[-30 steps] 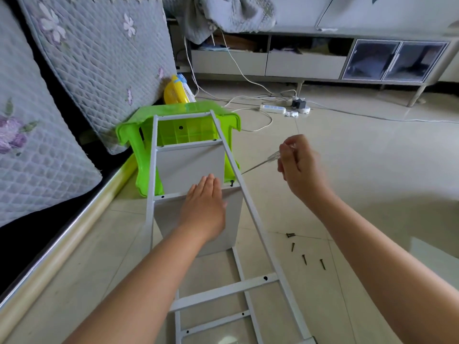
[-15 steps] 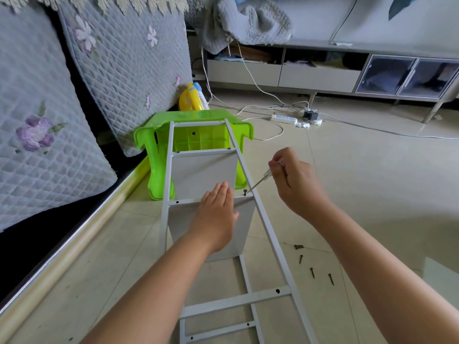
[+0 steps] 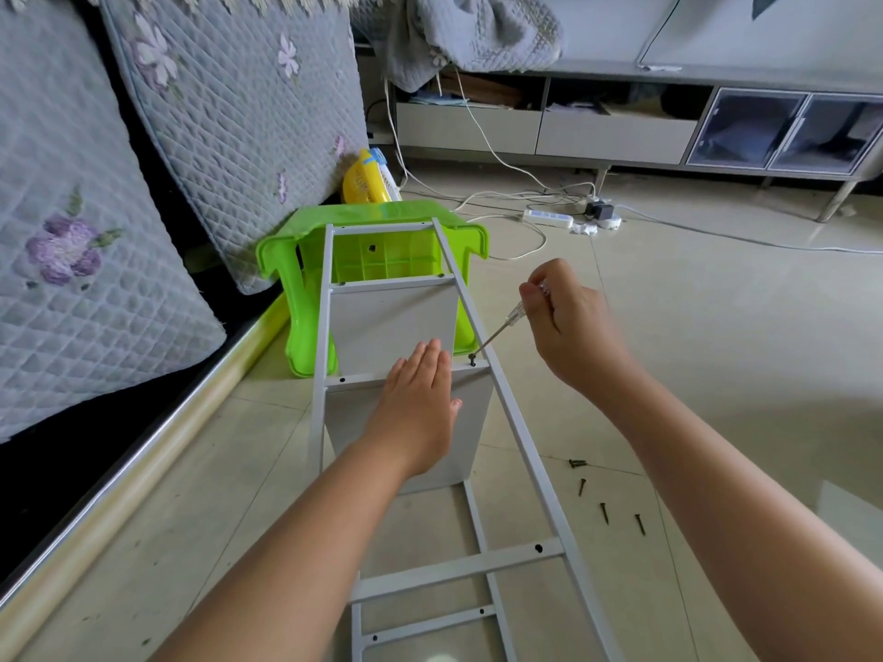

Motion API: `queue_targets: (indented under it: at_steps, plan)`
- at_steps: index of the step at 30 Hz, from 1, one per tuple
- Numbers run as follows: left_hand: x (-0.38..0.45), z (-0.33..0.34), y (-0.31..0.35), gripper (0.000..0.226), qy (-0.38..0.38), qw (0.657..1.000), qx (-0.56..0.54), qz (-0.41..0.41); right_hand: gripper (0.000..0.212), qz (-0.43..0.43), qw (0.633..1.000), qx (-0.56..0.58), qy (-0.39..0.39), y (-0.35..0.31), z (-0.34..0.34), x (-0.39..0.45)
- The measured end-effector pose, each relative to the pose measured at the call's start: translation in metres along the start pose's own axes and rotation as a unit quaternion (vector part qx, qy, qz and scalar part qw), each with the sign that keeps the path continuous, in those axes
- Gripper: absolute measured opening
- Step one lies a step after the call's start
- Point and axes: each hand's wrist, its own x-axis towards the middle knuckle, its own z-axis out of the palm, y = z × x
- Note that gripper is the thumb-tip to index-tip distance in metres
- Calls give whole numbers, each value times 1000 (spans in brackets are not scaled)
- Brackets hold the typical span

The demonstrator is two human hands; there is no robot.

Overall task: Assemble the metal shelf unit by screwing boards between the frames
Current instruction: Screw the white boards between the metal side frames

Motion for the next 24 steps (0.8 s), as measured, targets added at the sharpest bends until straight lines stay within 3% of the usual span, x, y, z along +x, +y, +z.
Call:
queue_targets:
  at_steps: [5, 11, 18, 24]
  plan:
    - [-3, 0, -1, 58, 8, 1000, 6, 13, 26, -33, 995, -78, -50, -7, -4, 15]
    - [-5, -3, -5, 57, 5, 1000, 10, 9, 28, -93, 957, -234, -141, -29, -2, 40]
    - [-7, -6, -18, 55, 3, 999, 28, -25, 23, -92, 923, -313, -204, -44, -8, 43]
    - [-10, -10, -29, 55, -2, 999, 25, -43, 4, -78, 893, -315, -312, -55, -13, 54]
